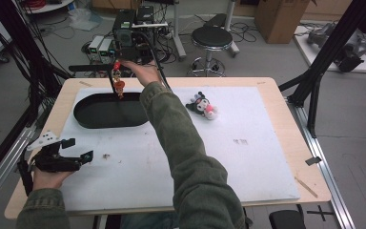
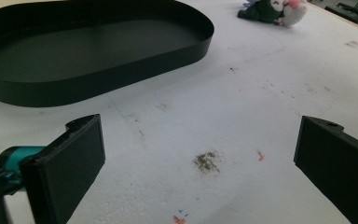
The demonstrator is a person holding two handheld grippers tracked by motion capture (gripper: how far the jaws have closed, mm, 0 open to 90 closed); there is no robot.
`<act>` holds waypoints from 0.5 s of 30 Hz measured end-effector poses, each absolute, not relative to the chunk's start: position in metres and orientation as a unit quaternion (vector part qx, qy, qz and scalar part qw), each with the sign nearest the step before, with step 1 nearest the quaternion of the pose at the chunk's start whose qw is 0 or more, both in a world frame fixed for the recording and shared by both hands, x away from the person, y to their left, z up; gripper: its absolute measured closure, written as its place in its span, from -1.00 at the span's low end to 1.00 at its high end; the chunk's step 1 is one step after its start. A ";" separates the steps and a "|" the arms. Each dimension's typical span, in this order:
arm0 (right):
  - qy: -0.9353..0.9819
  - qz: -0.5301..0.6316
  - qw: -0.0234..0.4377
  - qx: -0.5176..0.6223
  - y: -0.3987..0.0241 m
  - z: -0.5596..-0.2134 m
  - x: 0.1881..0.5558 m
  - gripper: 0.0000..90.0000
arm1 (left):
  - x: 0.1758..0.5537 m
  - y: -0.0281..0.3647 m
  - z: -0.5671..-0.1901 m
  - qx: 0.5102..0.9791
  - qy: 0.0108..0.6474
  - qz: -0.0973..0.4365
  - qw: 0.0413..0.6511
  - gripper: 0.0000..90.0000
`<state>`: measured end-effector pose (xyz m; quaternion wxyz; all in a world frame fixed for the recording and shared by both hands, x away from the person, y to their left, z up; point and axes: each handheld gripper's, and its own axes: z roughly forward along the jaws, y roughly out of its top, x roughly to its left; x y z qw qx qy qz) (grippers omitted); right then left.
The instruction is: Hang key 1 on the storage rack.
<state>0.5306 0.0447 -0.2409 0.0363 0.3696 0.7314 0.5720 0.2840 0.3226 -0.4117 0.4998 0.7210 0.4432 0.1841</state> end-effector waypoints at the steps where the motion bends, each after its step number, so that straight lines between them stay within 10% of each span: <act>1: 0.733 0.571 0.038 0.368 0.043 -0.241 0.529 -0.99 | 0.284 0.323 -0.412 0.721 0.443 0.184 0.500 -0.95; 15: 0.767 0.547 0.059 0.331 0.005 -0.248 0.503 -0.99 | 0.282 0.320 -0.412 0.728 0.441 0.185 0.492 -0.95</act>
